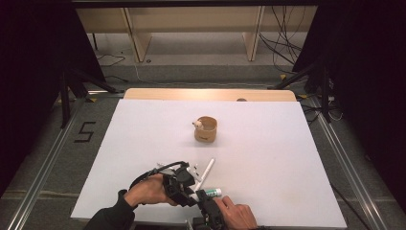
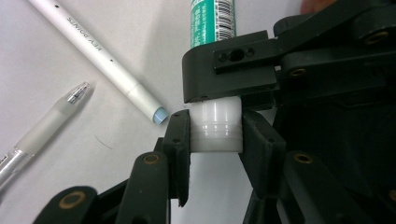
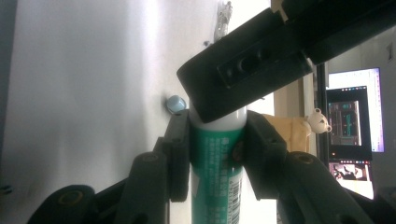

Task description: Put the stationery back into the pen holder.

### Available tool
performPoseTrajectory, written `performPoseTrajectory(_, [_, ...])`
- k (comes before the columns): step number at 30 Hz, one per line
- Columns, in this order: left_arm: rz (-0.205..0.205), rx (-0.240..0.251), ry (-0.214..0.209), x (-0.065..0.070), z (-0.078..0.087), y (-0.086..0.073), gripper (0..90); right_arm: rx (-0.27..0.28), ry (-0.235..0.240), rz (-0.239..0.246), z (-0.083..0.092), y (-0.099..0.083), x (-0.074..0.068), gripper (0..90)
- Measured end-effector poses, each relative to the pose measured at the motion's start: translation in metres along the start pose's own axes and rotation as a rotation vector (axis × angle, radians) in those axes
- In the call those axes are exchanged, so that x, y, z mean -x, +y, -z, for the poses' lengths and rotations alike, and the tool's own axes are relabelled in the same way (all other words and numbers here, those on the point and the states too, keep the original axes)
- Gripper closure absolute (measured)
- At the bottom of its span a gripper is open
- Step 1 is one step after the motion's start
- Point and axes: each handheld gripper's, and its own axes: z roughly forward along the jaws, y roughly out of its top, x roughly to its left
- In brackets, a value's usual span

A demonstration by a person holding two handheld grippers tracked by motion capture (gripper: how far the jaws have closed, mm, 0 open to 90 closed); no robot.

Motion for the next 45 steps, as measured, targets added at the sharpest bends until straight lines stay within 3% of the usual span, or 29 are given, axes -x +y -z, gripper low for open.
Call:
performPoseTrajectory(3, [-0.001,0.004,-0.015,-0.001,0.001,-0.001,63.3,0.003,-0.003,0.001,0.0,-0.001,0.0,65.7])
performPoseTrajectory(5, [0.004,0.015,-0.015,-0.002,0.003,-0.002,56.5,-0.001,0.002,-0.001,0.001,-0.001,0.0,65.8])
performPoseTrajectory(10, [0.012,0.047,0.033,-0.005,0.013,-0.006,45.8,0.007,-0.009,0.004,0.001,-0.005,0.003,65.8])
performPoseTrajectory(18, [0.051,0.096,0.075,-0.013,0.025,-0.017,33.7,-0.01,-0.01,-0.063,0.003,-0.02,0.008,65.8])
performPoseTrajectory(21, [0.064,0.135,0.101,-0.015,0.028,-0.021,29.9,-0.01,-0.001,-0.122,0.004,-0.025,0.012,65.8])
performPoseTrajectory(22, [0.068,0.149,0.107,-0.016,0.028,-0.022,28.5,-0.006,0.001,-0.122,0.004,-0.028,0.014,65.8])
performPoseTrajectory(26, [0.103,0.223,0.156,-0.02,0.029,-0.028,25.0,-0.004,0.0,-0.209,0.003,-0.038,0.024,65.8])
performPoseTrajectory(29, [0.107,0.277,0.19,-0.024,0.03,-0.034,23.4,0.005,-0.009,-0.274,0.002,-0.047,0.031,65.8])
performPoseTrajectory(34, [0.166,0.358,0.239,-0.034,0.029,-0.046,22.3,0.0,-0.002,-0.361,0.0,-0.06,0.041,65.8])
performPoseTrajectory(40, [0.219,0.457,0.288,-0.041,0.025,-0.061,20.9,0.036,0.0,-0.476,-0.001,-0.071,0.057,65.8])
performPoseTrajectory(45, [0.232,0.51,0.331,-0.044,0.022,-0.073,20.5,0.073,0.014,-0.619,-0.006,-0.083,0.074,65.7])
